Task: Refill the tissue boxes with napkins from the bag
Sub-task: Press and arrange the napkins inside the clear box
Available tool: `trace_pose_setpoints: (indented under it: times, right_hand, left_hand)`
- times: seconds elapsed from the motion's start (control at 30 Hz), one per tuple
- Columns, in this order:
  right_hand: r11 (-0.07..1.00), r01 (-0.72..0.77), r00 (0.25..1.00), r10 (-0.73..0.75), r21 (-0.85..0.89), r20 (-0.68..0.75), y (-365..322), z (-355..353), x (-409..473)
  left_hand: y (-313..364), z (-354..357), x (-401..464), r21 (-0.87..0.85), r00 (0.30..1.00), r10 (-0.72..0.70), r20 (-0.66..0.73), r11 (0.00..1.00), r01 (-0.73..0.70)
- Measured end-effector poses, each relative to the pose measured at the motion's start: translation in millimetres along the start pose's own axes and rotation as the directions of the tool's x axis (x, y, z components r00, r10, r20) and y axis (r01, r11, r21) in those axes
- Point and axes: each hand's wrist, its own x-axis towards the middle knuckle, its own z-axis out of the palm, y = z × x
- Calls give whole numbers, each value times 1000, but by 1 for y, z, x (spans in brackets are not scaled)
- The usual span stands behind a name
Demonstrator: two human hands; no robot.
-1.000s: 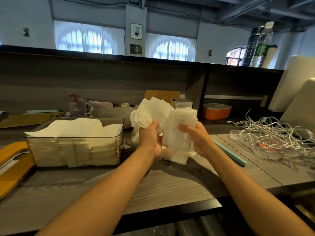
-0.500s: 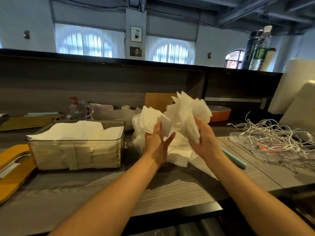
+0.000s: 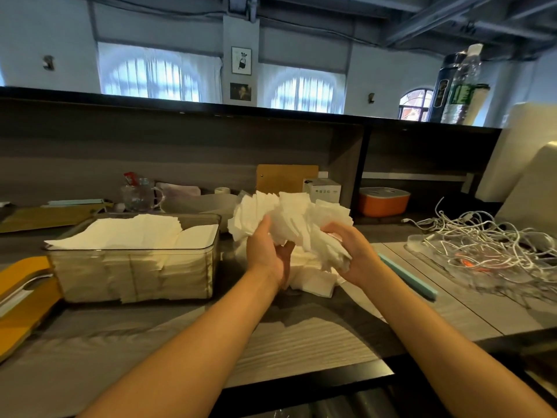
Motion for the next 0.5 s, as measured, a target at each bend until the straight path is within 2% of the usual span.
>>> trace_pose_setpoints:
  times: [0.07,0.17,0.4,0.5]
  right_hand:
    - [987,33,998,-41,155,52,-5,-5,-4]
    - [911,113,972,-184,396,148,-15,-12,-9]
    - [811,309,889,-433,497,152,-25,-12,-8]
    - [797,271,874,-439,540,208,-24,-12,-6]
  left_hand:
    - [3,-2,0,-73,999,-25,-27,997,23]
    - [1,0,-1,-86,997,-73,-34,994,70]
    - [-12,8,-11,-150,976,-205,-67,970,193]
    - [-18,7,-13,-87,982,-186,-29,979,183]
